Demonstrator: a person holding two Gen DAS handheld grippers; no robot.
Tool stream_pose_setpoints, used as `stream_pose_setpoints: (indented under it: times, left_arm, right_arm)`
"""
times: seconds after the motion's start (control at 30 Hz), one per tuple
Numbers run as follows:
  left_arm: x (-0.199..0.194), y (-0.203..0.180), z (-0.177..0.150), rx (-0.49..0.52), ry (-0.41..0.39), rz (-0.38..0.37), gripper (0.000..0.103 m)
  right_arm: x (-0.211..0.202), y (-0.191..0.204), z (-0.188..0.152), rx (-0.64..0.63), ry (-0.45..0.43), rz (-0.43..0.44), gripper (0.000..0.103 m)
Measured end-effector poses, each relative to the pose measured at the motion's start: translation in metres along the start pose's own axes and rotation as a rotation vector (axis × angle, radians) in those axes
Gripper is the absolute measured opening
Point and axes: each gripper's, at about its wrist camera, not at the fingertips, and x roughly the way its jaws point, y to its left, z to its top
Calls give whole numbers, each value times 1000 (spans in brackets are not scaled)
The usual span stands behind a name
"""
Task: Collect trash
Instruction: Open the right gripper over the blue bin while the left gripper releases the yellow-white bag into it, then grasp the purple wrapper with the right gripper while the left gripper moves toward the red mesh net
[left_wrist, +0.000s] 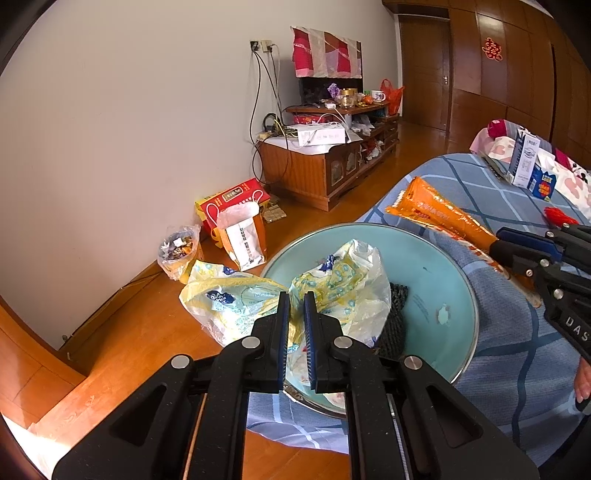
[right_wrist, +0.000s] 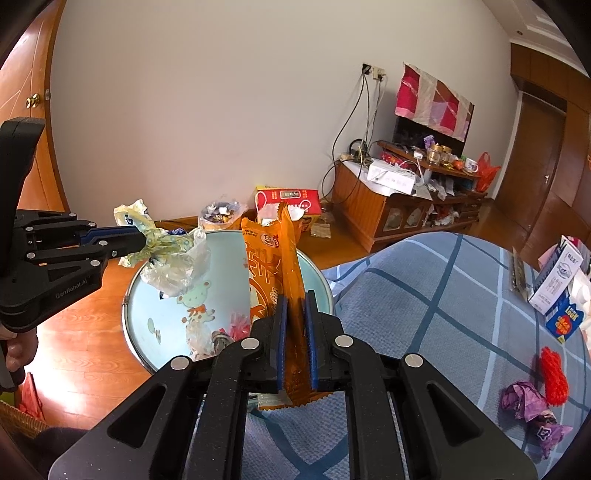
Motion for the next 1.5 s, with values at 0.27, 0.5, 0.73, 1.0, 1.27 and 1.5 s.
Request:
stream_pose_setpoints:
  times: [0.27,0.5,0.73,1.0,1.27,1.5]
  left_arm:
    - [2,-11,-2,20,3,-33,25]
    - [1,-16,-4,19,-4,-24,57]
    - [2,-21,-7,17,2,-29,64]
    - [13,-57,-14,88,24,-56,72]
    - [29,-91,-7,108,27,-78,76]
    - [47,-110,5,101,28,-72,77]
  right_arm:
    - [3,0,-2,11,6,4,36]
    - [2,-1,-5,19,8,-5,46]
    - [-9,-15,-9,38,2,-37,50]
    - [-47,-75,-36,117,3,-155,55]
    - [-93,-186,-99,339,54,-377,63]
    - [-98,-238,-129,425,130,-419,69]
